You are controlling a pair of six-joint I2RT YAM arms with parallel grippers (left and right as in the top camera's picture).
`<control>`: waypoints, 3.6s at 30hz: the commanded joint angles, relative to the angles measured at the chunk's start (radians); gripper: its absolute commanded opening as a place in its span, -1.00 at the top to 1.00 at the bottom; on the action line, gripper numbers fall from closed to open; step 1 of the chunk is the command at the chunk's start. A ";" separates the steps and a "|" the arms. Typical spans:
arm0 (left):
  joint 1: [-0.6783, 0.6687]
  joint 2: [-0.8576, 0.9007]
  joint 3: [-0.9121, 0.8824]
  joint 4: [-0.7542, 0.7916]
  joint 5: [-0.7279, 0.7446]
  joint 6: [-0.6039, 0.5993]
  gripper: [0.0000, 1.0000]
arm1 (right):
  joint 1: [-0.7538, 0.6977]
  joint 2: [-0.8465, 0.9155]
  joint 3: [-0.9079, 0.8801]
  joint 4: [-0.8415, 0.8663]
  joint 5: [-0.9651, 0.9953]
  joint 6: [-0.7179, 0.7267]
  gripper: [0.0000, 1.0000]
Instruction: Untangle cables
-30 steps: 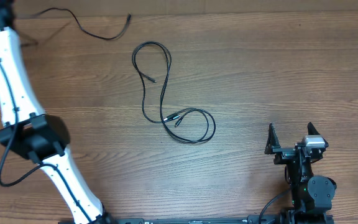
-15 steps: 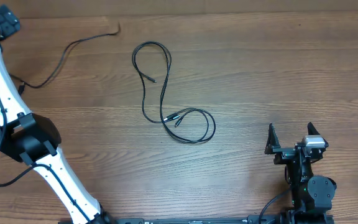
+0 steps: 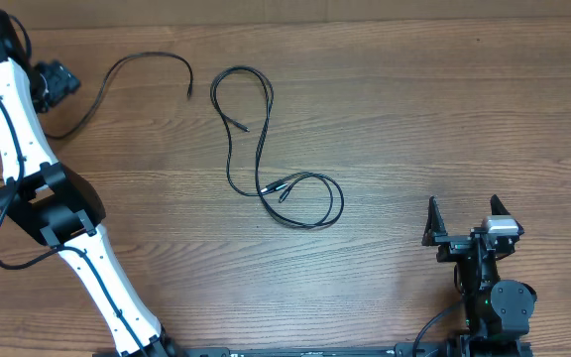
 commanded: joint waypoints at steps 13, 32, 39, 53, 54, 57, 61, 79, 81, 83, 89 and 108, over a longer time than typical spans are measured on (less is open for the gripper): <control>-0.007 0.158 -0.010 0.101 0.103 0.605 -0.94 | -0.001 -0.009 -0.010 0.006 -0.002 0.006 -1.00; -0.003 0.197 -0.007 0.219 0.180 0.734 0.92 | -0.001 -0.009 -0.010 0.006 -0.002 0.006 -0.99; -0.023 0.122 0.088 0.289 0.312 0.566 0.92 | -0.001 -0.009 -0.010 0.006 -0.002 0.006 -1.00; -0.067 -0.149 0.327 0.582 0.542 0.183 0.91 | -0.001 -0.009 -0.010 0.006 -0.002 0.006 -1.00; -0.075 -0.163 0.327 0.607 0.573 0.182 0.91 | -0.001 -0.009 -0.010 0.006 -0.002 0.006 -0.99; -0.104 -0.188 0.327 0.650 0.610 0.134 0.91 | -0.001 -0.009 -0.010 0.006 -0.002 0.006 -1.00; -0.146 -0.195 0.326 0.658 0.603 0.003 0.91 | -0.001 -0.009 -0.010 0.006 -0.002 0.006 -1.00; -0.196 -0.186 0.043 0.596 0.372 0.511 0.92 | -0.001 -0.009 -0.010 0.006 -0.002 0.006 -1.00; -0.182 -0.186 -0.019 0.606 0.265 0.554 0.92 | -0.001 -0.009 -0.010 0.006 -0.002 0.006 -1.00; -0.164 -0.186 -0.074 0.625 0.176 0.578 0.92 | -0.001 -0.009 -0.010 0.006 -0.002 0.006 -1.00; -0.060 -0.186 -0.210 0.670 0.070 0.604 0.60 | -0.001 -0.009 -0.010 0.006 -0.002 0.006 -1.00; 0.102 -0.185 -0.378 0.391 0.141 0.389 -0.99 | -0.001 -0.009 -0.010 0.006 -0.002 0.006 -1.00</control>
